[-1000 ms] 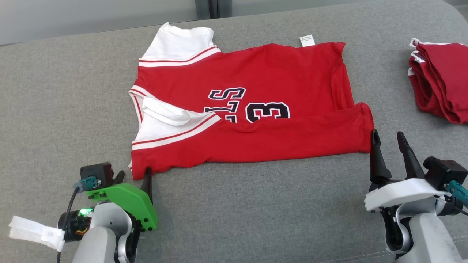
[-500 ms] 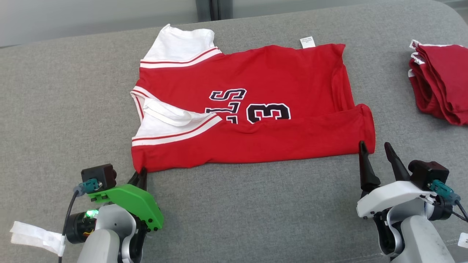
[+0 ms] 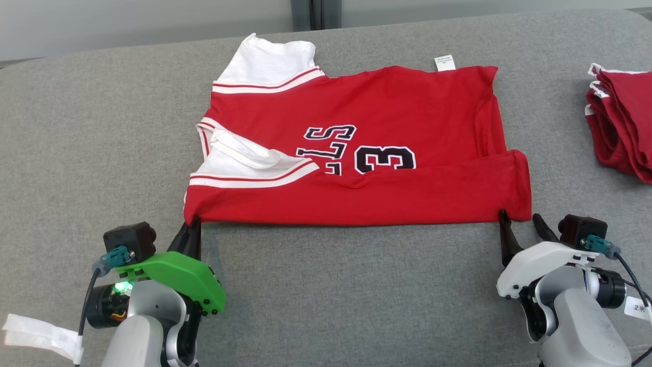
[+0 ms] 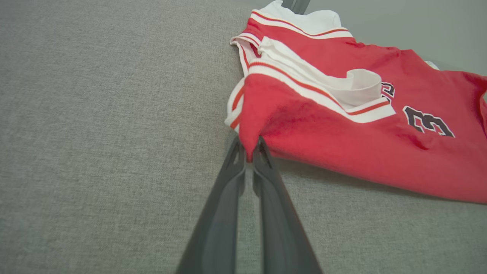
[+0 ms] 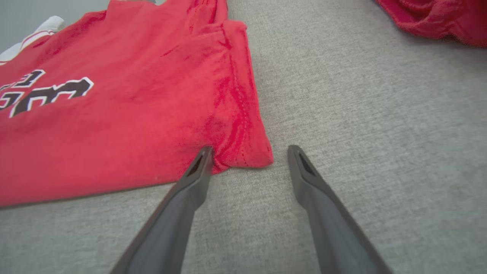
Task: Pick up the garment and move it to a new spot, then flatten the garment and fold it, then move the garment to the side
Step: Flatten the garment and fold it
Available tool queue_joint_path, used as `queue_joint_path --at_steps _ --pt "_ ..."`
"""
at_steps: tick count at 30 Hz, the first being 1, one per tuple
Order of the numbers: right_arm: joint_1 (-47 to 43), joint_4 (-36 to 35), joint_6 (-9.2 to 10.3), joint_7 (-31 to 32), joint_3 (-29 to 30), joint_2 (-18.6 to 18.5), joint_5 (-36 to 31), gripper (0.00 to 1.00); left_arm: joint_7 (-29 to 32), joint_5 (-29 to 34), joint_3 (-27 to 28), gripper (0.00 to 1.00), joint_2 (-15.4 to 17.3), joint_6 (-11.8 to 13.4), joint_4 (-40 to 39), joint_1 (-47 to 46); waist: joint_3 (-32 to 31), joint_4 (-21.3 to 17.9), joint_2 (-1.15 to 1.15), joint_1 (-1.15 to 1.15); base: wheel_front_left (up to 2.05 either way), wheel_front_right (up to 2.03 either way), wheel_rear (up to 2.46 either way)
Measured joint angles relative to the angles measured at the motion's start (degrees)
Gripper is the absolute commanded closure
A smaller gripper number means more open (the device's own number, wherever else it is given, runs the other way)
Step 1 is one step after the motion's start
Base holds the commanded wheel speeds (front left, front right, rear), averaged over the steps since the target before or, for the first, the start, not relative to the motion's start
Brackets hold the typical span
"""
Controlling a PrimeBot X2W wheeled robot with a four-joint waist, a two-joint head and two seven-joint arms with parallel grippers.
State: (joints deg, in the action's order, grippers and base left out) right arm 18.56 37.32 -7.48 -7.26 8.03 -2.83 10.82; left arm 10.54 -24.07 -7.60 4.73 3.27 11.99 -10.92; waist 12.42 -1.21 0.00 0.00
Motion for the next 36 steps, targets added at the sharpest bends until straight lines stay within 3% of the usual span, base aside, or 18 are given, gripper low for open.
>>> queue_joint_path --at_steps 2,5,7,14,24,33,34,35,36 --pt "1.69 2.44 0.0 0.62 -0.21 -0.02 0.13 0.0 -0.02 0.0 0.1 1.0 0.24 0.12 -0.49 0.1 0.02 0.15 0.0 0.0 0.0 0.0 0.0" --pt "3.66 5.33 0.01 1.11 -1.36 -0.18 1.85 0.65 -0.12 -0.02 0.19 1.0 0.37 0.27 -1.26 0.57 -0.03 0.24 0.0 0.0 0.0 0.0 0.0" --pt "4.56 6.72 0.01 1.02 -1.88 -0.21 2.22 1.0 -0.43 -0.03 0.2 1.0 0.48 0.35 -2.07 1.07 -0.18 0.24 0.0 0.0 0.0 0.0 0.0" --pt "5.04 5.39 -0.01 -0.38 -1.93 0.15 2.23 1.0 -0.79 0.1 0.3 1.0 1.71 1.05 -8.89 4.86 -1.47 0.26 0.0 0.0 0.0 0.0 0.0" --pt "-11.02 -16.05 -0.07 6.68 3.26 0.1 -0.58 1.0 4.39 0.26 -1.37 1.0 2.63 3.58 -22.81 17.88 -4.08 1.73 0.0 0.0 0.0 0.0 0.0" --pt "-20.85 -24.32 -0.07 11.74 3.93 0.09 3.67 1.0 7.05 -1.12 -3.85 1.0 1.54 4.33 -20.87 23.8 -3.63 2.18 0.0 0.0 0.0 0.0 0.0" --pt "-21.07 -24.4 -0.07 11.93 3.9 0.09 3.71 0.74 7.04 -1.12 -3.88 1.0 1.54 4.33 -20.43 23.81 -3.56 2.11 0.0 0.0 0.0 0.0 0.0" --pt "-21.36 -24.55 -0.07 12.17 3.83 0.09 3.72 0.55 6.97 -1.12 -3.83 0.72 1.54 4.34 -20.04 23.79 -3.51 2.0 0.0 0.0 0.0 0.0 0.0" --pt "-21.64 -24.79 -0.07 12.23 3.77 0.09 3.82 0.0 6.73 -1.09 -3.78 0.24 1.58 4.36 -19.71 23.73 -3.48 1.89 0.0 0.0 0.0 0.0 0.0"
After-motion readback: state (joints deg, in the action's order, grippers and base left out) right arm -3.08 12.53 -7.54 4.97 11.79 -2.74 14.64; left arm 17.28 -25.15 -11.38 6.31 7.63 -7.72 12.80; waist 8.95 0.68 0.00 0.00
